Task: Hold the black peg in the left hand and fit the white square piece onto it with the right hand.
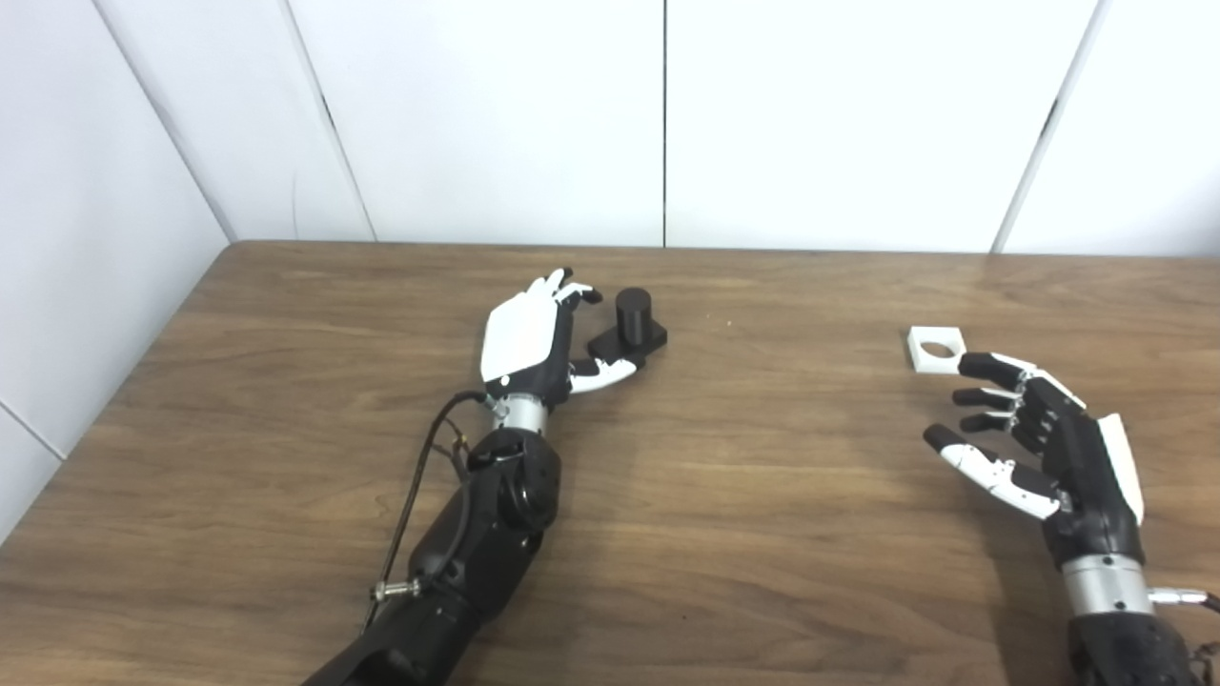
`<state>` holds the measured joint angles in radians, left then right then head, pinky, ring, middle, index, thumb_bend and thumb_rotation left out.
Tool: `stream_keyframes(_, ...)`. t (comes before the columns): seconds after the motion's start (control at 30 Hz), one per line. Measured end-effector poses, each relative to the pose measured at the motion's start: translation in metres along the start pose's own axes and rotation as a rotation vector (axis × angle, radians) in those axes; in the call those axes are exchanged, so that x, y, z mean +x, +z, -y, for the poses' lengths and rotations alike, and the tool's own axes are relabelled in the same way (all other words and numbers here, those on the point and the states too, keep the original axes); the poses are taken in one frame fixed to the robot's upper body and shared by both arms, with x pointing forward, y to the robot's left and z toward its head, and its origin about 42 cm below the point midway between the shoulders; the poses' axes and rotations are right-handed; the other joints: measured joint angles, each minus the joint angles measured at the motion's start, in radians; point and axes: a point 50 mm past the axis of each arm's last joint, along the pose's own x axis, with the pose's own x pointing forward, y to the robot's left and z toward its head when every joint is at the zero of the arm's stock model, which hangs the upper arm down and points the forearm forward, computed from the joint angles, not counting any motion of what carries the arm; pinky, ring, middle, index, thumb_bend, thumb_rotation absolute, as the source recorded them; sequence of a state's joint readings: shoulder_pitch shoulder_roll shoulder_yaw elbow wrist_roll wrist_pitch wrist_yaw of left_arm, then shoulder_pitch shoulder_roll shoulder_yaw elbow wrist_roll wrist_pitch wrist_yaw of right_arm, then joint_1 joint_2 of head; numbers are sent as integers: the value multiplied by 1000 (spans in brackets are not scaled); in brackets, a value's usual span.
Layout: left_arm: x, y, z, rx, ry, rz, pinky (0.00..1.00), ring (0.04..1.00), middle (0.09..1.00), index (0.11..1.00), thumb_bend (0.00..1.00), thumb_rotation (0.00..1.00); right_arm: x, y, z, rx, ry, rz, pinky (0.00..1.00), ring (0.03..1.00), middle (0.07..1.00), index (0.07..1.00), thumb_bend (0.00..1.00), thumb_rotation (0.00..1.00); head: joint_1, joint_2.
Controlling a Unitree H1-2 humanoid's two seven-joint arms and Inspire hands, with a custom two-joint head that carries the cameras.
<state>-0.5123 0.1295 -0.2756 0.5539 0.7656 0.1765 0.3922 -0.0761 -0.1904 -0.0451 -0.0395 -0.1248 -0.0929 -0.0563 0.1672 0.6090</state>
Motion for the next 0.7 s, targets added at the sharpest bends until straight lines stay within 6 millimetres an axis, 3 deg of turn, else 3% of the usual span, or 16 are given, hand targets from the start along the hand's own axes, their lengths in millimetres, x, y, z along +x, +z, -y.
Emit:
stream_keyframes(0.37, 6, 1, 5, 7, -17, -3, 936, 934, 934, 689, 755, 431, -1, 1, 0, -8, -2, 3, 559, 664, 748, 716, 623, 190, -3, 6)
stream_keyframes(0.53, 5, 2, 7, 3, -26, 4, 967, 925, 896, 571, 749, 388, -1, 1, 0, -7, -3, 4, 555, 663, 747, 713, 616, 187, -3, 8)
stream_keyframes(0.7, 6, 2, 7, -14, -27, 16, 986, 918, 868, 519, 753, 354, -1, 1, 1, -9, -3, 3, 548, 653, 745, 709, 607, 182, 0, 11)
